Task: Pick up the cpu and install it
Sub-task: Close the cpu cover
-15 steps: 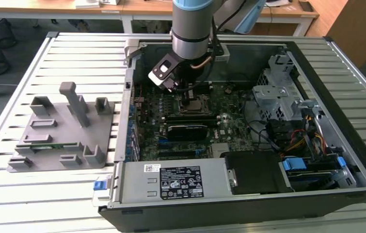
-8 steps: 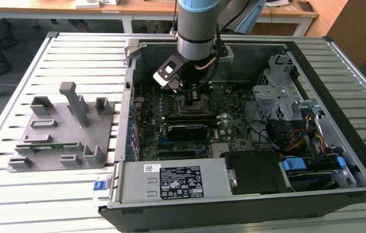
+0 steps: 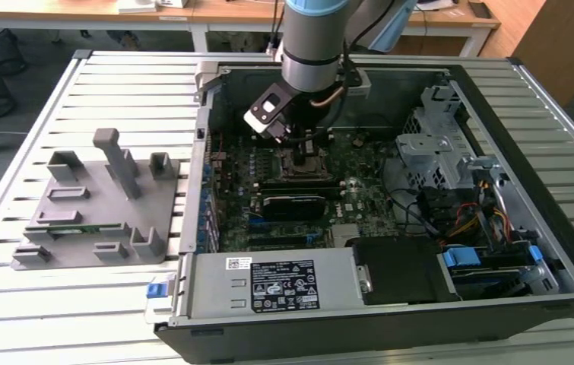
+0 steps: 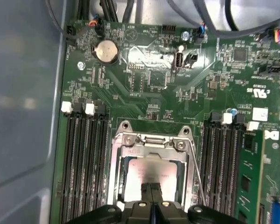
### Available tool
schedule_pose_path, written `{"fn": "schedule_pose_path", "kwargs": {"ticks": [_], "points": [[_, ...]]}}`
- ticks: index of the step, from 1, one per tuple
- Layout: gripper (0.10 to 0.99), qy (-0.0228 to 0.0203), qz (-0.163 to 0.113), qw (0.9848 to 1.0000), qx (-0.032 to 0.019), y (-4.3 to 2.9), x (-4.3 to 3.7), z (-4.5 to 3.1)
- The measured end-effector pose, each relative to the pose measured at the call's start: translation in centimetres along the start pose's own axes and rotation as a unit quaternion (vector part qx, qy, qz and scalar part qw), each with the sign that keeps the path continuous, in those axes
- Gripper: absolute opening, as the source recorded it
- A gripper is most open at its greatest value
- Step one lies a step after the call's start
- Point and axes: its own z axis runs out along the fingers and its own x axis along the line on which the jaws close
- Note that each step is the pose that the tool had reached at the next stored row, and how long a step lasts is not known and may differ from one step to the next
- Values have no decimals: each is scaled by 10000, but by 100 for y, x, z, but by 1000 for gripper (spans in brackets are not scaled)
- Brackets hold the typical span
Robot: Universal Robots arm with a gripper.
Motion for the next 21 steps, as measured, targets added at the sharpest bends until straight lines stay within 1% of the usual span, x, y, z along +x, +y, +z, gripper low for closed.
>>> {"fn": "schedule_pose_path", "kwargs": {"ticks": [4, 5, 11, 16, 21], "points": [[106, 3, 0, 10000, 0, 1, 5, -145], [106, 4, 0, 10000, 0, 2, 5, -166], [106, 4, -1, 10000, 0, 6, -5, -167], [106, 7, 0, 10000, 0, 61, -10, -165], [106, 7, 0, 10000, -1, 83, -11, -164]]}}
